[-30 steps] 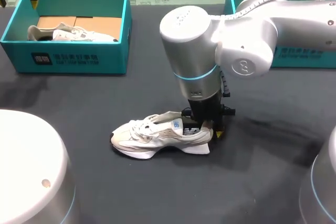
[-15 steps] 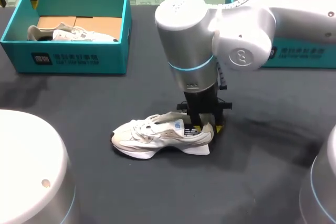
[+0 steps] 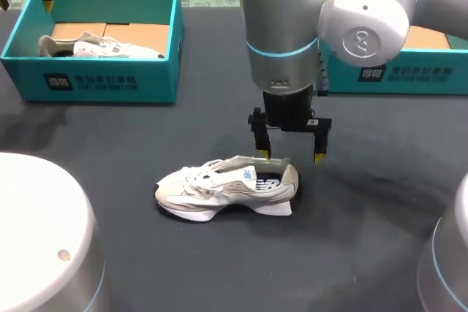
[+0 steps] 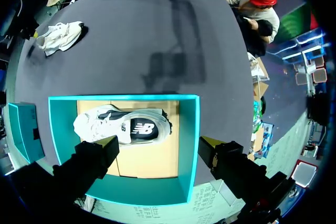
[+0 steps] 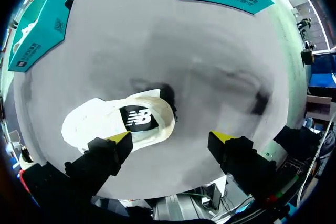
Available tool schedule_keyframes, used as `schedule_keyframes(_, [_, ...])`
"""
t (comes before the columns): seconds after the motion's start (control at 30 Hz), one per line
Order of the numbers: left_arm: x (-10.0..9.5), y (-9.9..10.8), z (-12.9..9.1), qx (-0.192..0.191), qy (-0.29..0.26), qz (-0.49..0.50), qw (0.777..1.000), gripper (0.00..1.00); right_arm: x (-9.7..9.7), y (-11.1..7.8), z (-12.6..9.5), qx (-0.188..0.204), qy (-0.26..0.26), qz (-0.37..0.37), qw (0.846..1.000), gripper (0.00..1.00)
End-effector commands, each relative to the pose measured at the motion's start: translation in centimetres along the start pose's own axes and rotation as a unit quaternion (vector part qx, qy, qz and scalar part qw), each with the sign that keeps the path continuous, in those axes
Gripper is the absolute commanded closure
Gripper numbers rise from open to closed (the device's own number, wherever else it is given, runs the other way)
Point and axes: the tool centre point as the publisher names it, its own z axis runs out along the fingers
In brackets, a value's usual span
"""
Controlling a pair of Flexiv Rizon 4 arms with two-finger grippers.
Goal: Take the shoe out of the shoebox, open the shoe tongue, remove and reinsert the insole, then place the shoe into the shoebox
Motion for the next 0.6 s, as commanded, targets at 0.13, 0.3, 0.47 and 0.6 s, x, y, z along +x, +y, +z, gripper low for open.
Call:
schedule_keyframes(0.13, [0.0,0.0,-0.1,0.0,0.001,0.0,1.0,0.0,-1.2,-0.8,-3.8,-0.052,0.022,-0.173,0.983,0.0])
schedule_keyframes(0.3, [0.0,0.0,-0.1,0.0,0.001,0.0,1.0,0.0,-2.1,-0.5,-4.5,-0.067,0.052,-0.257,0.963,0.0])
schedule_keyframes(0.47, [0.0,0.0,-0.1,0.0,0.001,0.0,1.0,0.0,-2.5,-0.3,-4.8,-0.072,0.113,-0.387,0.913,0.0])
schedule_keyframes(0.6, [0.0,0.0,-0.1,0.0,0.001,0.0,1.0,0.0,-2.5,-0.3,-4.8,-0.072,0.113,-0.387,0.913,0.0])
